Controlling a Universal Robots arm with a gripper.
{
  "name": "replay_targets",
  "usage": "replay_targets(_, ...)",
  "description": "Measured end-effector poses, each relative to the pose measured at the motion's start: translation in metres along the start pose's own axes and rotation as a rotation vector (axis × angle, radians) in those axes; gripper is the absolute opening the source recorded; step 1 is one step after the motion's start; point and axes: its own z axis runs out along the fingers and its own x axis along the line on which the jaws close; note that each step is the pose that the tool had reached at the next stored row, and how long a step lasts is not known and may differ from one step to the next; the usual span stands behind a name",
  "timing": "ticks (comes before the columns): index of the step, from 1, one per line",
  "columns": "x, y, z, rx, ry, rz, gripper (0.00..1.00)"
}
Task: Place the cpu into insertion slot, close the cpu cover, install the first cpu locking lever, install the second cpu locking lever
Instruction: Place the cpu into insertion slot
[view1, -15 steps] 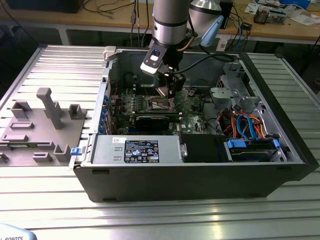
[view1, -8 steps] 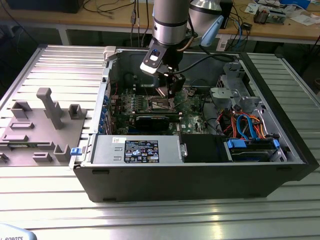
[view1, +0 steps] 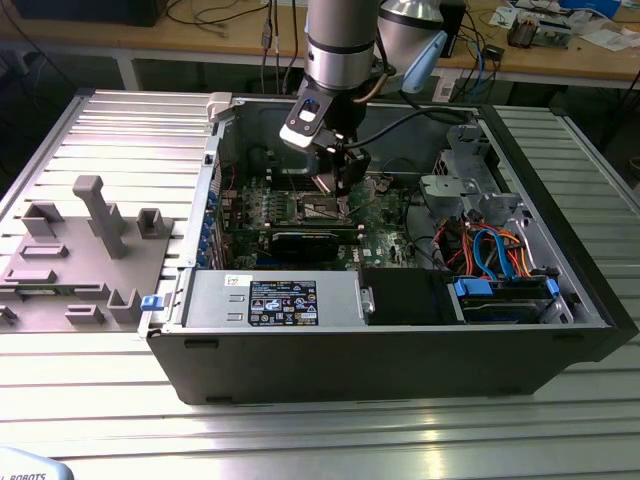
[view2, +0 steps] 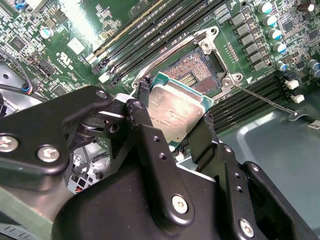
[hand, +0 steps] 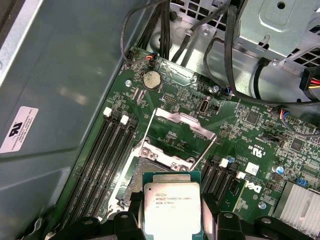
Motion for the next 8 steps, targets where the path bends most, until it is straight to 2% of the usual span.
replay_targets(8,0.0000,0.0000,0.0004,-0.0001,-0.0011,0.018,0.55)
